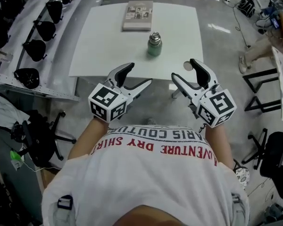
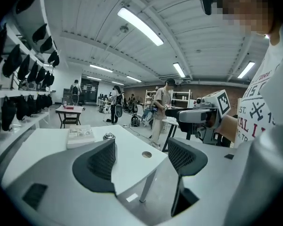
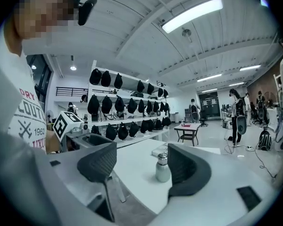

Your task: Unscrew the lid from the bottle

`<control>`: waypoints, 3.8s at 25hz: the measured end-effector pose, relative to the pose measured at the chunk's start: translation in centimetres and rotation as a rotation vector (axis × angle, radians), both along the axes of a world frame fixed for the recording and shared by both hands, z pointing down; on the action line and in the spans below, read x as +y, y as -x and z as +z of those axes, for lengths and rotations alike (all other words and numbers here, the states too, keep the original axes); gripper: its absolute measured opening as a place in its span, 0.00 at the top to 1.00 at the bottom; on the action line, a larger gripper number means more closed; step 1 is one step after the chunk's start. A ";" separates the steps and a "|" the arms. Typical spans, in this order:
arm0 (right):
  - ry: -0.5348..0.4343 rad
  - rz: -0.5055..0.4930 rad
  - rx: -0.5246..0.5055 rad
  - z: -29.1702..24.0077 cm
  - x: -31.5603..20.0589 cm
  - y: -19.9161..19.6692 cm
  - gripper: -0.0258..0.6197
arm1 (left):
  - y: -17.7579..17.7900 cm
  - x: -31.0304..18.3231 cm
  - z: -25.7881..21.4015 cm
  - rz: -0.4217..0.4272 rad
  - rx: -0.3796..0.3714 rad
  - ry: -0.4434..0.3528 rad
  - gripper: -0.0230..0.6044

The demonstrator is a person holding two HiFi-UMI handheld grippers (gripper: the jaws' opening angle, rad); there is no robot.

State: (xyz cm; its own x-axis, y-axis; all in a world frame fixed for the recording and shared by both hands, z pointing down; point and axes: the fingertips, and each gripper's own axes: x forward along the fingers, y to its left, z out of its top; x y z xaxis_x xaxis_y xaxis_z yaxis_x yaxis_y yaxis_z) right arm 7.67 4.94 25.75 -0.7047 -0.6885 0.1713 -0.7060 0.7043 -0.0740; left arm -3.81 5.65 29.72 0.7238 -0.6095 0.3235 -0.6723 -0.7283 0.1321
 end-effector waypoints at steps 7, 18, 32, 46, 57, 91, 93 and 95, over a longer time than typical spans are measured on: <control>0.035 -0.015 0.022 0.9 -3.9 -0.2 0.47 | -0.2 -4.7 0.9 0.006 0.002 0.003 0.41; 0.095 -0.081 0.083 4.4 -7.6 2.2 0.47 | -0.5 -11.1 7.0 0.038 -0.075 -0.022 0.38; 0.161 -0.068 0.140 9.1 -14.3 3.5 0.47 | -2.7 -18.4 15.3 0.144 -0.162 0.056 0.34; 0.193 -0.123 0.190 13.6 -18.5 6.4 0.47 | -5.2 -20.2 17.4 0.276 -0.163 0.041 0.35; 0.180 -0.143 0.214 14.9 -19.4 8.3 0.47 | -5.8 -20.3 18.0 0.283 -0.183 0.035 0.35; 0.090 -0.465 0.248 15.0 -19.2 9.2 0.57 | -5.5 -19.7 18.3 0.594 -0.218 0.034 0.35; 0.082 -0.514 0.265 15.0 -19.2 9.3 0.57 | -5.6 -19.7 18.3 0.639 -0.231 0.037 0.35; 0.073 -0.561 0.287 15.0 -19.1 9.2 0.57 | -5.6 -19.6 18.3 0.686 -0.241 0.040 0.35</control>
State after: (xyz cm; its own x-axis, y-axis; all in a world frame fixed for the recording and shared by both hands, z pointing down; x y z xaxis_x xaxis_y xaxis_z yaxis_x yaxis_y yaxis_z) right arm -1.57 -14.16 40.73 -0.8738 -0.2074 0.4399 -0.2300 0.9732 0.0020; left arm 1.84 -13.94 48.00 0.8445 -0.0289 0.5348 -0.0804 -0.9941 0.0732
